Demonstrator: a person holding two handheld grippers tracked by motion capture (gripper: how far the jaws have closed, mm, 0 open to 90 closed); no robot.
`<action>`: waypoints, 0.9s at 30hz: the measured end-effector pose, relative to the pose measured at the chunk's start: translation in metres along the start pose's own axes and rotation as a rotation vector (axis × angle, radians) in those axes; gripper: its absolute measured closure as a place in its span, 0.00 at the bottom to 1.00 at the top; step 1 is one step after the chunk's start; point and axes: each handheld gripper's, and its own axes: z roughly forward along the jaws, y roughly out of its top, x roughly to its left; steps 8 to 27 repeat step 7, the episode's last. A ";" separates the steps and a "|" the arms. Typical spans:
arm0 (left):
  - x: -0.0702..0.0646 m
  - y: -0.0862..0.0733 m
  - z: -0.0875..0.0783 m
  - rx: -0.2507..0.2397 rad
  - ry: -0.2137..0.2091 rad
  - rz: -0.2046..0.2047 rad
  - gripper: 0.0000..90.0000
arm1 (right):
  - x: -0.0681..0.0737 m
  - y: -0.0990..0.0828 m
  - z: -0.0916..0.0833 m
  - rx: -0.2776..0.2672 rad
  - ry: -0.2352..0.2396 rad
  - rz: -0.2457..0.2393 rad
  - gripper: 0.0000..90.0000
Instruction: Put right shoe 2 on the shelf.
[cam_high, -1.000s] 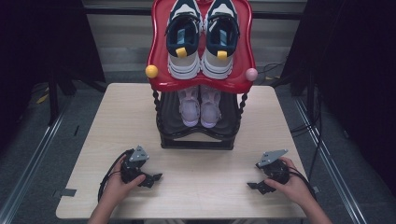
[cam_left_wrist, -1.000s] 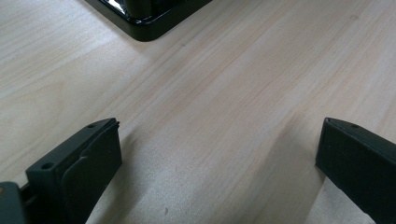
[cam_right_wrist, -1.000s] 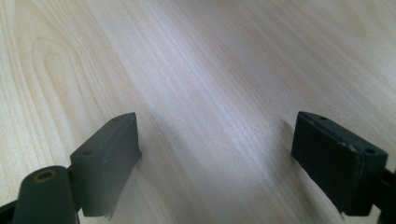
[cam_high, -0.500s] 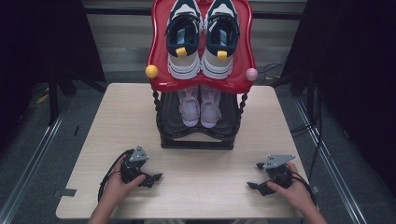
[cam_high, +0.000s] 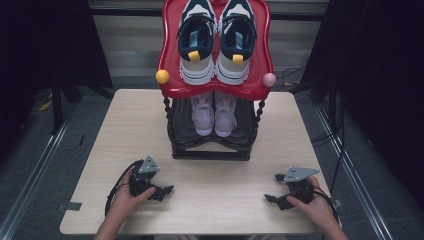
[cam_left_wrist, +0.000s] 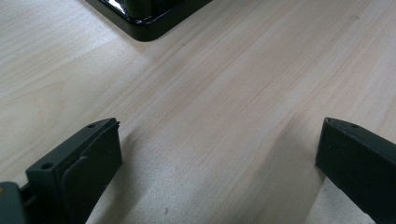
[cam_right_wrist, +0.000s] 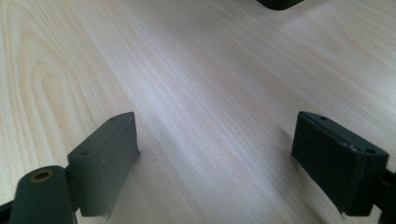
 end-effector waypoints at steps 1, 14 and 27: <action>0.000 0.000 0.000 0.000 0.000 0.000 0.00 | 0.000 0.000 0.000 0.000 0.000 0.000 0.15; 0.000 0.000 0.000 0.000 0.000 0.000 0.00 | 0.001 -0.001 0.000 0.000 -0.014 0.010 0.15; 0.000 0.000 0.000 0.000 0.000 0.000 0.00 | 0.001 -0.001 0.000 0.000 -0.014 0.010 0.15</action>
